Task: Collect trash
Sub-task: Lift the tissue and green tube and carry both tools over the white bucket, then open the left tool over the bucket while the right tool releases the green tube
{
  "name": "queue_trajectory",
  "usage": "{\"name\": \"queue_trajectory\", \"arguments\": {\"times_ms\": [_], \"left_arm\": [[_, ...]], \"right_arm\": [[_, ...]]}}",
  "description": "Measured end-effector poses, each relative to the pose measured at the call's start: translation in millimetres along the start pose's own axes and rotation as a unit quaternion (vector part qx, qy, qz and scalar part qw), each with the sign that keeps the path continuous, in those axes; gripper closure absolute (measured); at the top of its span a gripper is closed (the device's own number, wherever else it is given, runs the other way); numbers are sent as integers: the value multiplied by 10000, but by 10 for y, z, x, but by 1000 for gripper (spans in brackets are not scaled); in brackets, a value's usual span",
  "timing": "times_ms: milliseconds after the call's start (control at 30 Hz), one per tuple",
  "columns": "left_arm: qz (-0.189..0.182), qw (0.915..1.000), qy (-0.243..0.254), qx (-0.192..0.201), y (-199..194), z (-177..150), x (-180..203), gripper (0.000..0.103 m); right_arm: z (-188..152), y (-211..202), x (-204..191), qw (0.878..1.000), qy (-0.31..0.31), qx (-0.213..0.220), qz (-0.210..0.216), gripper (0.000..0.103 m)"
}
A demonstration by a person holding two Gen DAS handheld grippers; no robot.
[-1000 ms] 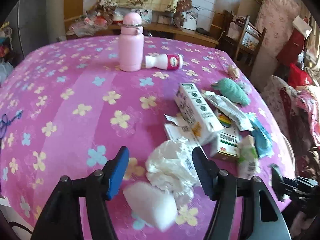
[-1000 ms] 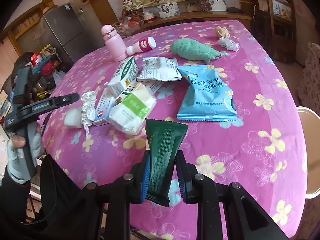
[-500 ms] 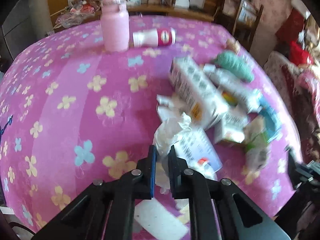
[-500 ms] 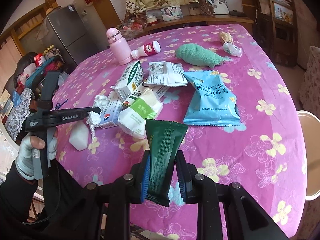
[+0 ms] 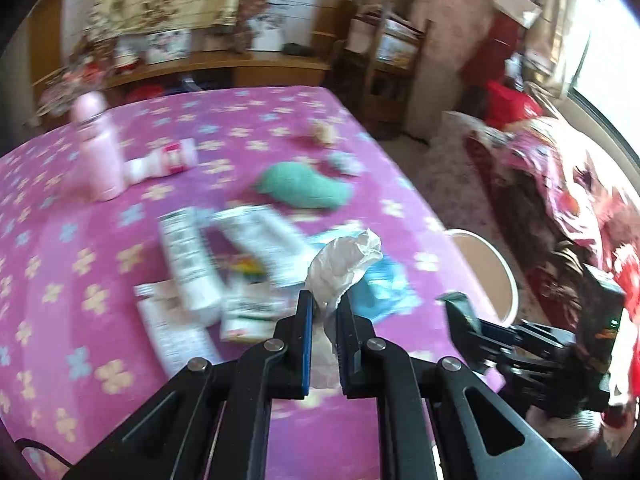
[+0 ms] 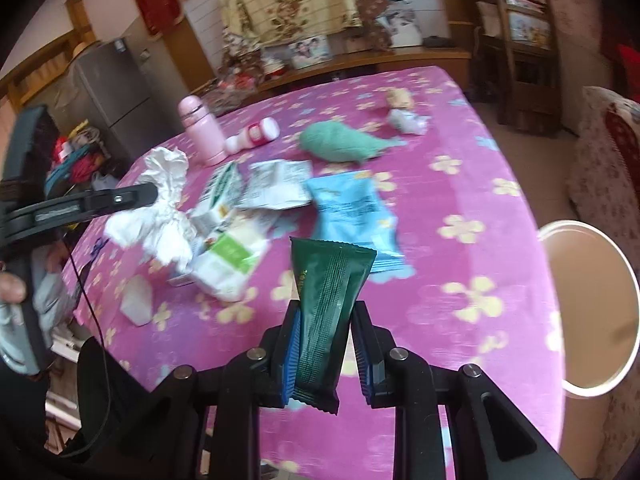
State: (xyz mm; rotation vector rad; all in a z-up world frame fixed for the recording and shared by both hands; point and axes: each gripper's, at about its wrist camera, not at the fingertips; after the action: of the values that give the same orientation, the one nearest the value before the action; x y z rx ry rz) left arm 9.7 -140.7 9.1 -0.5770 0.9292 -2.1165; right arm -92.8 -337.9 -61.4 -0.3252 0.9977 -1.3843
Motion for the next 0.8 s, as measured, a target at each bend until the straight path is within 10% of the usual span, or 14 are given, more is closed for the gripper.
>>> {"name": "queue_trajectory", "arguments": {"times_ms": [800], "left_arm": [[-1150, 9918, 563, -52, 1564, 920, 2089, 90]], "right_arm": [[295, -320, 2299, 9645, 1725, 476, -1942, 74]]}}
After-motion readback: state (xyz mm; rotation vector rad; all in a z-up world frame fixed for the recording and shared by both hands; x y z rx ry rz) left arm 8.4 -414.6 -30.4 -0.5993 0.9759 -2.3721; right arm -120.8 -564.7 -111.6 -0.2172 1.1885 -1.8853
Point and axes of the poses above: each gripper's, at about its wrist camera, not at the fingertips, and y roughly the way its jaws point, x to its right, z to its top, and after that the axes turned 11 degrees about y, right-handed
